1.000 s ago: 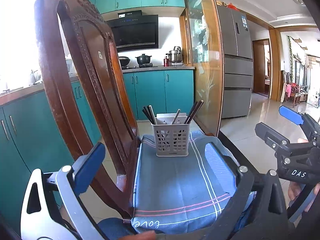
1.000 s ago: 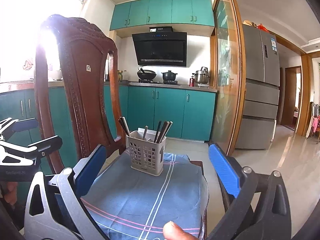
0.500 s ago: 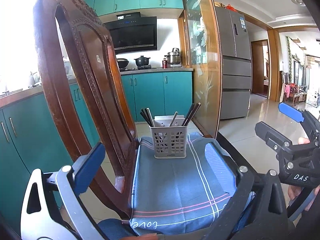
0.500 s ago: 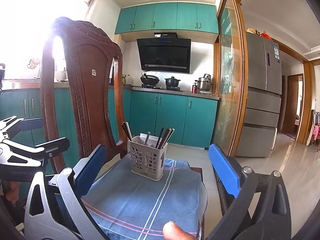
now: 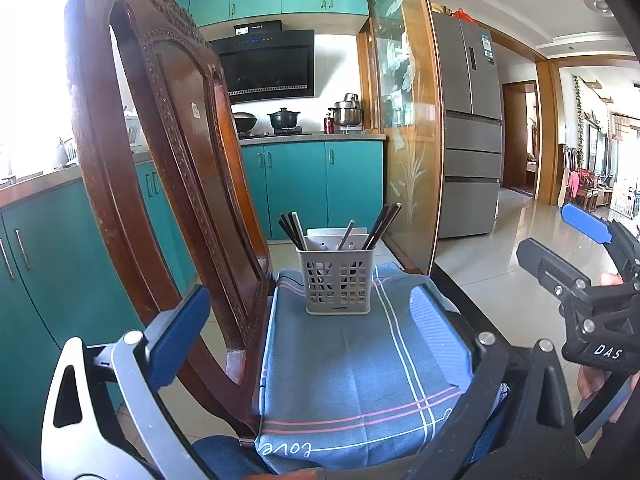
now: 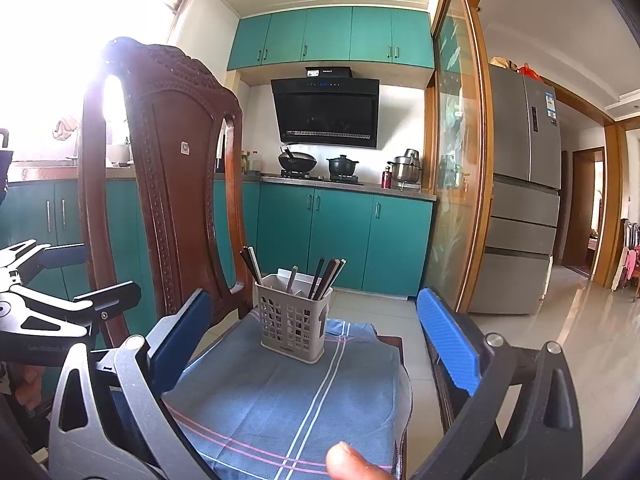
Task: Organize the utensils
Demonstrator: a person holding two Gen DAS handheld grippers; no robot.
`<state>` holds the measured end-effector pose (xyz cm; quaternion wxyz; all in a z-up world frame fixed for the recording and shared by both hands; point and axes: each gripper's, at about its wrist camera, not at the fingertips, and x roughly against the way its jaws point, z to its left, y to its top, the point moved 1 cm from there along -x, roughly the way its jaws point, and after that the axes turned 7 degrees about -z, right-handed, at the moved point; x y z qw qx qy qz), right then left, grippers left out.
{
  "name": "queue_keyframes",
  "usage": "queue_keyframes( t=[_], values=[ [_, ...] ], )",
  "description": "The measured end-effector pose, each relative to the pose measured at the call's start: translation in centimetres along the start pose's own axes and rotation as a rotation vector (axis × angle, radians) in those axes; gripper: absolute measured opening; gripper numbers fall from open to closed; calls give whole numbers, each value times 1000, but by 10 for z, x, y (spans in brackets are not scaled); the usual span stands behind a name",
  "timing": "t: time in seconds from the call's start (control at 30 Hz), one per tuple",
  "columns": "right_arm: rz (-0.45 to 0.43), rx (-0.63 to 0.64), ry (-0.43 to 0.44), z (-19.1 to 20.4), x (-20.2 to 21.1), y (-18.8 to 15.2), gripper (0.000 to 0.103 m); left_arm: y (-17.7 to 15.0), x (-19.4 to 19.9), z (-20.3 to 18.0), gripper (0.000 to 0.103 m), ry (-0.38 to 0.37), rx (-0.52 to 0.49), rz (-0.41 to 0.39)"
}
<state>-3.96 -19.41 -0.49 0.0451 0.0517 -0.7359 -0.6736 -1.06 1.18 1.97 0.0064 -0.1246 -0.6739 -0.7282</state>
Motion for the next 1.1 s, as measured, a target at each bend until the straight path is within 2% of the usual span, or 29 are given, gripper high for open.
queue_keyframes(
  t=[0.9,1.0,1.1],
  values=[
    [9,10,-5,3,-6,1,100,1,0,-3,99,-6,8,5],
    [27,23,-76,-3,-14,-5,100,-2,-7,-4,99,-14,16,28],
    [143,42,-255,-24,-47,-26,100,-9,-23,-8,99,-62,45,90]
  ],
)
